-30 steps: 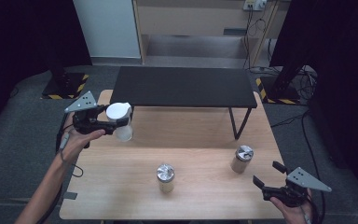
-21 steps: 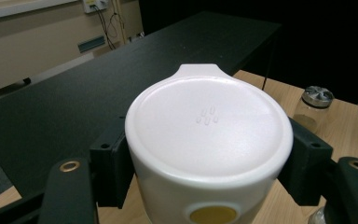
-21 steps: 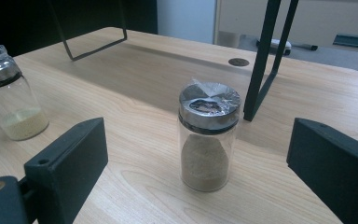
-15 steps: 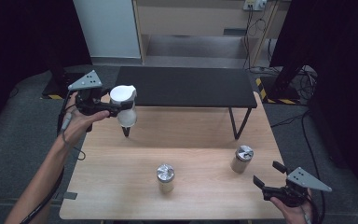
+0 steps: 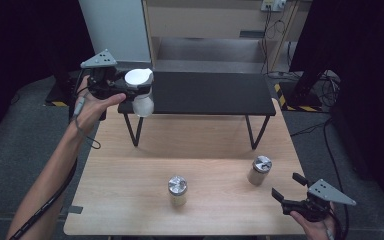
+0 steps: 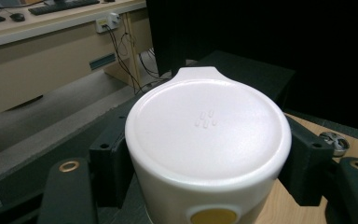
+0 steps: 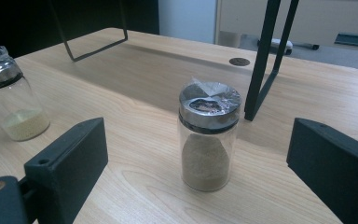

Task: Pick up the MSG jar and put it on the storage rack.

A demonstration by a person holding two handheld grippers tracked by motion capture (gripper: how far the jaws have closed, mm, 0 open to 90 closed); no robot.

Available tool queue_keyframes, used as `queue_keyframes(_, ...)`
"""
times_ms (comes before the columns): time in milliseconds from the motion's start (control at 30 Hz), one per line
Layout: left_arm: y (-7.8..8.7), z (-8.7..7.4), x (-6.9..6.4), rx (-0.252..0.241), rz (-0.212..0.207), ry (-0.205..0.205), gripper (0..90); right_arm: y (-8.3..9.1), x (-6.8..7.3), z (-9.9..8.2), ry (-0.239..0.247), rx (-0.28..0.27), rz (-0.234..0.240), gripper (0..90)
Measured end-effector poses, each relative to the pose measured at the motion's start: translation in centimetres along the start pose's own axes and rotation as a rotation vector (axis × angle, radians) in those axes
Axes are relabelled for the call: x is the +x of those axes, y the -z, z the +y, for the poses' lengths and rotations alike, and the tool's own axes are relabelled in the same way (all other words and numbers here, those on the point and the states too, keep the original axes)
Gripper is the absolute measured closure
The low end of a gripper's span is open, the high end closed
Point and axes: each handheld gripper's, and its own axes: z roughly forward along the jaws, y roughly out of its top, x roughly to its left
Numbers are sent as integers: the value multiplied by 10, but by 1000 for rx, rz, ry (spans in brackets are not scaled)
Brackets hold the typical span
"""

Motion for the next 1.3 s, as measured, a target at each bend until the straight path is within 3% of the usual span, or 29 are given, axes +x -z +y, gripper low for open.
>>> queue_keyframes(267, -18, 10, 5, 10, 61, 27, 291, 0, 0, 0, -1, 0, 3, 55)
queue_keyframes(967, -55, 8, 13, -5, 191, 129, 293, 1, -1, -1, -2, -1, 6, 56)
queue_keyframes(1300, -68, 3, 9, 12, 240, 127, 294, 1, 0, -1, -1, -3, 4, 57)
